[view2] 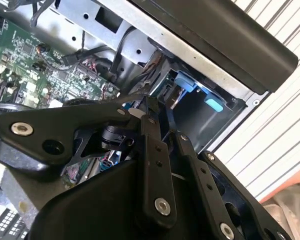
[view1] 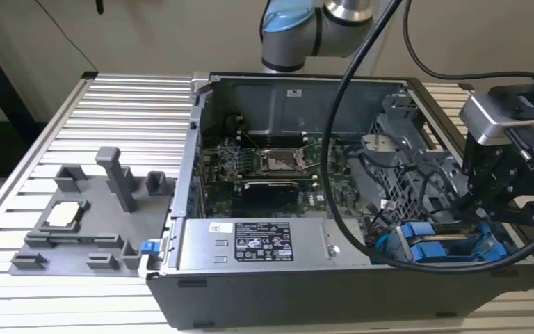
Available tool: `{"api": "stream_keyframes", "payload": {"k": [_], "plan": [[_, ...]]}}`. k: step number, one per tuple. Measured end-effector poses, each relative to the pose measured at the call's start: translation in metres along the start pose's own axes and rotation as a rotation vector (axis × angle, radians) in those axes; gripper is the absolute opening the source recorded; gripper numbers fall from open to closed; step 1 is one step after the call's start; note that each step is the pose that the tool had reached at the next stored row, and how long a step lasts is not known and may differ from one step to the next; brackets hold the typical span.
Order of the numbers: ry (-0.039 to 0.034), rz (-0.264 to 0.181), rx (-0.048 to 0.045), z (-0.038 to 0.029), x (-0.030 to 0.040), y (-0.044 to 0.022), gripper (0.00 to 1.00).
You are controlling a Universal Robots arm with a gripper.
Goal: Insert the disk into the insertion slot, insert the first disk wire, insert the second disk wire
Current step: 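Insert the first disk wire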
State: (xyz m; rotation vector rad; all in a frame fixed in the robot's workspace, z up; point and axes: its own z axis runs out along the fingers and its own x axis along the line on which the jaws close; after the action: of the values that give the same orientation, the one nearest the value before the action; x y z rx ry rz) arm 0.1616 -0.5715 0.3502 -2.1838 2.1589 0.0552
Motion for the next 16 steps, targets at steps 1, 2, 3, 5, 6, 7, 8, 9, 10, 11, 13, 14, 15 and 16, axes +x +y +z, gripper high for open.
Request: {"api": "stream_keyframes", "payload": {"k": [1,2,3,5,6,7,8,9,10,11,13,14,15,16], "plan": [[0.0001,0.004,0.0003,0.0007,0.0001,-0.0005,0.19],[0.0002,0.008,0.0006,0.0014,0.0002,-0.0009,0.19],[0.0004,0.011,0.0009,0.0019,0.0003,-0.0013,0.19],[0.0007,0.020,0.0015,0.0028,0.0005,-0.0014,0.19],[0.0010,0.024,0.0018,0.0033,0.0006,-0.0015,0.19],[0.0014,0.029,0.0022,0.0038,0.0007,-0.0015,0.19],[0.0016,0.034,0.0025,0.0043,0.0009,-0.0016,0.19],[0.0017,0.038,0.0029,0.0049,0.0010,-0.0017,0.19],[0.0019,0.042,0.0031,0.0056,0.0011,-0.0020,0.19],[0.0022,0.044,0.0033,0.0061,0.0012,-0.0021,0.19],[0.0028,0.047,0.0035,0.0071,0.0015,-0.0024,0.19],[0.0032,0.047,0.0035,0.0076,0.0015,-0.0024,0.19],[0.0037,0.047,0.0036,0.0081,0.0015,-0.0025,0.19],[0.0037,0.047,0.0035,0.0088,0.0016,-0.0026,0.19]]}}
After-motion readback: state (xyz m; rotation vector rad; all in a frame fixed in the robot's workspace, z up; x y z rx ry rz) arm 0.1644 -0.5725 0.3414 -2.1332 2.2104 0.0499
